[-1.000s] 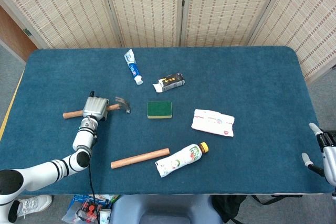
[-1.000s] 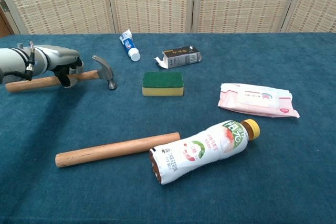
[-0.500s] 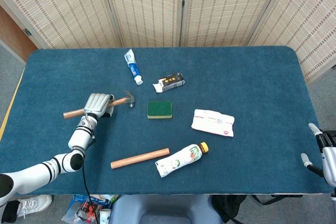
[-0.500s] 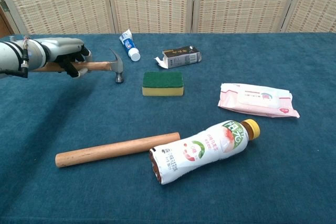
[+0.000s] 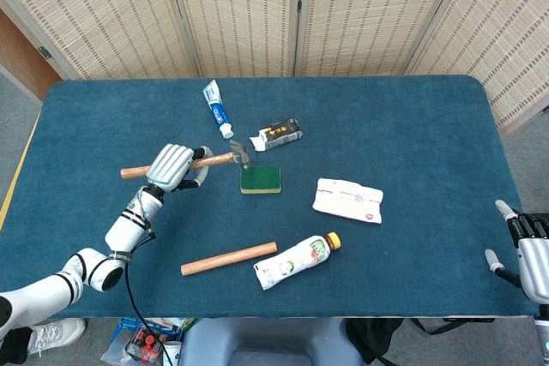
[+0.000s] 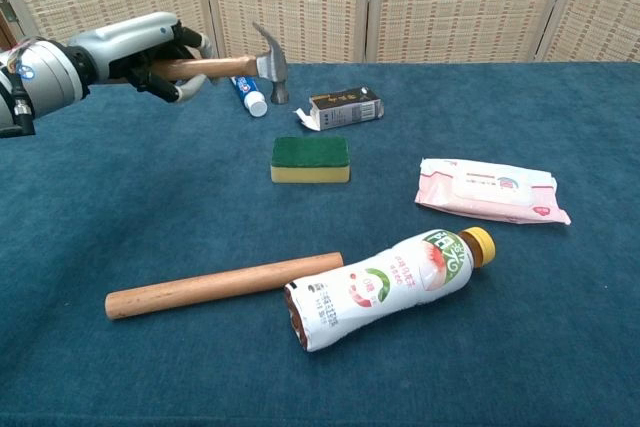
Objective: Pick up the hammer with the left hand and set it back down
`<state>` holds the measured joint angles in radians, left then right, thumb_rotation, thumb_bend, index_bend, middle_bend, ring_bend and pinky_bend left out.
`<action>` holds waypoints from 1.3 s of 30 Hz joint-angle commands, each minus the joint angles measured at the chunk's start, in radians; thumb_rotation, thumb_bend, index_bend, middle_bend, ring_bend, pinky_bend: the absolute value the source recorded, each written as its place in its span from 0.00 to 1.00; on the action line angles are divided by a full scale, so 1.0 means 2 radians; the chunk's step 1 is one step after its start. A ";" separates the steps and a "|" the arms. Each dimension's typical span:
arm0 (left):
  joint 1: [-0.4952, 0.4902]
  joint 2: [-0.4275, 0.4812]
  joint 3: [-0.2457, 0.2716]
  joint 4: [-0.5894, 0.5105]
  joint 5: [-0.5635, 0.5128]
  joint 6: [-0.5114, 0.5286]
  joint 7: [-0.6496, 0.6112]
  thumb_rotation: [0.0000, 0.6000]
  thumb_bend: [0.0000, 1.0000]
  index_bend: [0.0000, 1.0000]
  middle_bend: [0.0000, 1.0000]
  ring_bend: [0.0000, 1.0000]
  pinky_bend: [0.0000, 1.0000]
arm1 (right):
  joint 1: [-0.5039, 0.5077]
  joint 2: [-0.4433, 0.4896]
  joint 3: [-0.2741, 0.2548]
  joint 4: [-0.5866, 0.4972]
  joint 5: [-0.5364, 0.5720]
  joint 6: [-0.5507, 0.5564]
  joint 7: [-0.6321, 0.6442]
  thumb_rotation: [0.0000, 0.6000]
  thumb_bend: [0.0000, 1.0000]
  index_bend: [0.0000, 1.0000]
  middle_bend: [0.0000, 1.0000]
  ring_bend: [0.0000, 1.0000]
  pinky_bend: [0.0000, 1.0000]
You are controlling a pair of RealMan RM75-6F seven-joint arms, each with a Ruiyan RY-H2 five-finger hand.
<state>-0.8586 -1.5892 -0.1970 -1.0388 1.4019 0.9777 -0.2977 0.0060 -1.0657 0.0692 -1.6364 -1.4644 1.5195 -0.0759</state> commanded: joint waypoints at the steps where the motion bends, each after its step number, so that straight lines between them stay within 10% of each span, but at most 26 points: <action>1: -0.008 -0.023 0.008 0.027 0.023 0.013 -0.017 1.00 0.59 0.68 0.79 0.82 0.91 | -0.001 0.000 0.000 0.000 0.001 0.001 0.000 1.00 0.30 0.11 0.21 0.19 0.18; 22: -0.041 -0.132 0.041 0.201 0.052 0.001 0.039 1.00 0.59 0.69 0.79 0.86 0.93 | -0.002 -0.003 0.000 0.012 0.012 -0.006 0.010 1.00 0.30 0.11 0.21 0.19 0.18; 39: -0.028 -0.110 0.037 0.179 0.049 0.033 0.006 1.00 0.59 0.69 0.79 0.86 0.93 | -0.002 -0.005 0.000 0.013 0.010 -0.006 0.011 1.00 0.30 0.11 0.21 0.19 0.18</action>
<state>-0.9144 -1.8050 -0.1328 -0.6893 1.4943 1.0519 -0.2982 0.0026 -1.0750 0.0697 -1.6097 -1.4447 1.5079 -0.0529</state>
